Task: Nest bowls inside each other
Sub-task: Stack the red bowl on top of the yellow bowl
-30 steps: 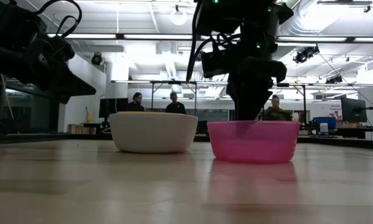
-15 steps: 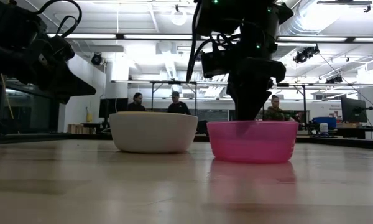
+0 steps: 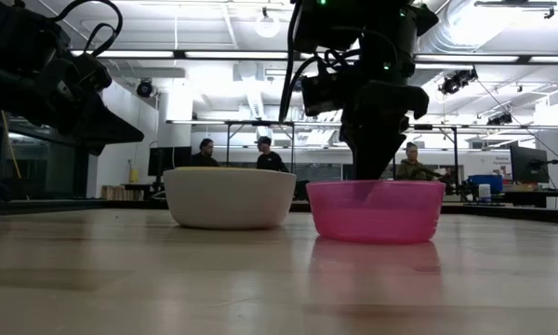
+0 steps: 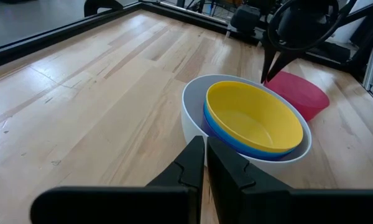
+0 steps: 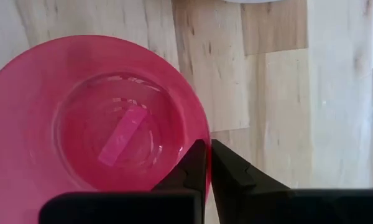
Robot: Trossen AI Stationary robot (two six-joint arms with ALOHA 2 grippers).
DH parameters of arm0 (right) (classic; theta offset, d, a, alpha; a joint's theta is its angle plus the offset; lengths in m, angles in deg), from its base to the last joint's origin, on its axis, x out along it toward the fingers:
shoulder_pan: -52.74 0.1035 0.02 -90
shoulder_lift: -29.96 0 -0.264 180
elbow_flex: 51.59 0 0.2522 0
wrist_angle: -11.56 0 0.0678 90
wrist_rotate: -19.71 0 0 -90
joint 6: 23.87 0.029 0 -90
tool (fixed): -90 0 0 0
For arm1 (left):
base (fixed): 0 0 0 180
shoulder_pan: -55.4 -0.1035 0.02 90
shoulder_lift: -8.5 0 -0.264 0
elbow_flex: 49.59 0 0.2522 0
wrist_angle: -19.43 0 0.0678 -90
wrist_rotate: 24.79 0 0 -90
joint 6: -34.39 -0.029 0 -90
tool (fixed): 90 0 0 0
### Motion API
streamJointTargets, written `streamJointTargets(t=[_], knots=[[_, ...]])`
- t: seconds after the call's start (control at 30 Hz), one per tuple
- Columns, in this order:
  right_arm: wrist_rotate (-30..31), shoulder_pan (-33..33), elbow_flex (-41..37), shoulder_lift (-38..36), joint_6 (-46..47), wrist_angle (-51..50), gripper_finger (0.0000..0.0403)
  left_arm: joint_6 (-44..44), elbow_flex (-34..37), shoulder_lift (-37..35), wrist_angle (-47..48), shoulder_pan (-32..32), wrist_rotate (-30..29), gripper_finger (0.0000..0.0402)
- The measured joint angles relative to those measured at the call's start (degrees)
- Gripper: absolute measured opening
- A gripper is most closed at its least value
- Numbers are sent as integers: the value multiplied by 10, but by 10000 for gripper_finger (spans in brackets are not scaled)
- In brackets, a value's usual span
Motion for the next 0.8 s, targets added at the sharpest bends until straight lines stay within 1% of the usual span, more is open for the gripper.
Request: streamJointTargets(t=[0.13,0.43,0.53,0.7,0.8], knots=[[-11,0,0,0,5,0,5,0,0,0,0,0,0,19],[-11,0,2,0,4,-2,4,0,0,0,0,0,0,19],[-12,0,21,0,-3,-26,4,0,0,0,0,0,0,19],[14,0,69,0,-19,-76,3,0,0,0,0,0,0,19],[17,-3,96,0,-21,-99,3,0,0,0,0,0,0,19]])
